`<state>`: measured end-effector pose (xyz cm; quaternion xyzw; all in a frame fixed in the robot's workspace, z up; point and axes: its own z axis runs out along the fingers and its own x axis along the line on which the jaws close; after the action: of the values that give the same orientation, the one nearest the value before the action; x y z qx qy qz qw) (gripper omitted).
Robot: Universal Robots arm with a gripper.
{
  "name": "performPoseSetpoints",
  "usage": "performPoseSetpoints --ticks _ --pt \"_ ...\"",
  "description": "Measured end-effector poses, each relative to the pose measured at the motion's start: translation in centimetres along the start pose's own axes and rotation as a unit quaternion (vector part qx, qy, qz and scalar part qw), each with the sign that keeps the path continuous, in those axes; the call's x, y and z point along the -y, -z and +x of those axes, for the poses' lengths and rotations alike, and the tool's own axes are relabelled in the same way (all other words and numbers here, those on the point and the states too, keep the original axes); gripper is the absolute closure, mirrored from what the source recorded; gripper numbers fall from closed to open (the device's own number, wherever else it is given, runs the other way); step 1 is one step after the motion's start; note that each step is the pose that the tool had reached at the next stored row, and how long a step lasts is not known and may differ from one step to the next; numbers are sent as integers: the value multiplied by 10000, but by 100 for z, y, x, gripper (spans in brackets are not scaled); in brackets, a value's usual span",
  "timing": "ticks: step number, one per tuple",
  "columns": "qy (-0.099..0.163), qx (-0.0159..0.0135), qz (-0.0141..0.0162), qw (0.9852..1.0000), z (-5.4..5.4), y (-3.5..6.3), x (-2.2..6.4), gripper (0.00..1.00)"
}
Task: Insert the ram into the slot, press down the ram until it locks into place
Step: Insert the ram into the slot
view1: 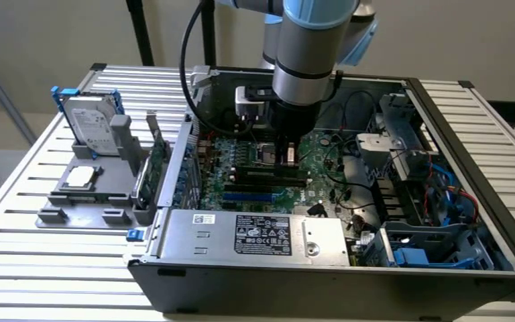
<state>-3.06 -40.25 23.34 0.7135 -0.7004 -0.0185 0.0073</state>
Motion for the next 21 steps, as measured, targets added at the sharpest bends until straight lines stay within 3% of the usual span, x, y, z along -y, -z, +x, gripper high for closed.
performPoseSetpoints --ticks 21 --pt "-39 -25 4 10000 -5 -49 1 87"
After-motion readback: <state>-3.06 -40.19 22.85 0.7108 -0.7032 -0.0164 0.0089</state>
